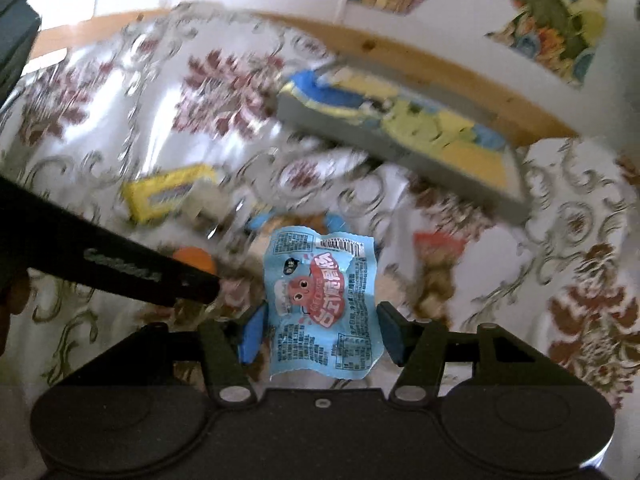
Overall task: Organize snacks
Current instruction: 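Close right tool on blue candy packet while left tool grasps the orange mandarin, then carry both items over the grey tray and open both tools to drop them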
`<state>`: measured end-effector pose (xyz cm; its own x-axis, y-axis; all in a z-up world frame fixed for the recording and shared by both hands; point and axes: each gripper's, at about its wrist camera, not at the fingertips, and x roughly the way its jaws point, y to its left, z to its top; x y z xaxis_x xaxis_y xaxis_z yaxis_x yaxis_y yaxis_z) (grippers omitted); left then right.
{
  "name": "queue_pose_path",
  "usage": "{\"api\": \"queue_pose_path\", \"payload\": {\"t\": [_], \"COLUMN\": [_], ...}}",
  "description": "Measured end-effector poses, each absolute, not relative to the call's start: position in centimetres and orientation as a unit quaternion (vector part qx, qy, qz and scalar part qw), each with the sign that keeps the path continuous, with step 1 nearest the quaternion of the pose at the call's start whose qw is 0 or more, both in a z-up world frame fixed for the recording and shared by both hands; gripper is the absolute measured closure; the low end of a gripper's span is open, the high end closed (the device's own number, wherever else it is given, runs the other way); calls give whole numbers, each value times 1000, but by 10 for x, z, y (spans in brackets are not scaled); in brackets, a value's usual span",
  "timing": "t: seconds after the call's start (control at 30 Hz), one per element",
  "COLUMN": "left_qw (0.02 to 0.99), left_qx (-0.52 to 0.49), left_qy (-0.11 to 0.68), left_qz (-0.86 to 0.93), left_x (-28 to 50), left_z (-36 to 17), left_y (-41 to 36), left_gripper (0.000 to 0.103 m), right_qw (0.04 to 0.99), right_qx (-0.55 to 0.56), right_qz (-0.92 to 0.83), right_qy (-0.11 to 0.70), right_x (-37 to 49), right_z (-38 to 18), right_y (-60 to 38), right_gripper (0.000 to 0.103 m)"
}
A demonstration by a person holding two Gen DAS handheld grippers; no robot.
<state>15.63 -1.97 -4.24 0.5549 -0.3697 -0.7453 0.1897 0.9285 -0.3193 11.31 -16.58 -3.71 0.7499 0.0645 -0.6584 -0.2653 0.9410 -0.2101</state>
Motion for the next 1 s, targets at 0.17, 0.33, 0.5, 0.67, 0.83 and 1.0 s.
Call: {"api": "queue_pose_path", "payload": {"t": [0.17,0.33,0.5,0.67,0.83,1.0], "left_qw": [890,908,927,938,942,941], "left_qx": [-104,-61,-43,-44,-49,-39], "left_qy": [408,382,341,308,296,303], "left_qz": [-173,-162,-152,-150,-154,-149], "left_x": [157,179,222,272,317,355], "left_z": [-28,-5,20,31,29,18], "left_y": [-22,-28,-40,-64,-91,-114], "left_gripper": [65,65,65,65,65,65], "right_qw": [938,948,961,971,977,977], "right_qx": [-130,-158,-172,-152,-122,-130], "right_qz": [68,49,25,4,-12,-22], "right_qy": [313,272,215,185,174,165], "right_x": [117,137,181,234,274,301], "right_z": [-24,-9,3,5,3,-3], "right_y": [-179,-190,-202,-223,-240,-249], "right_gripper": [42,42,42,42,42,41]}}
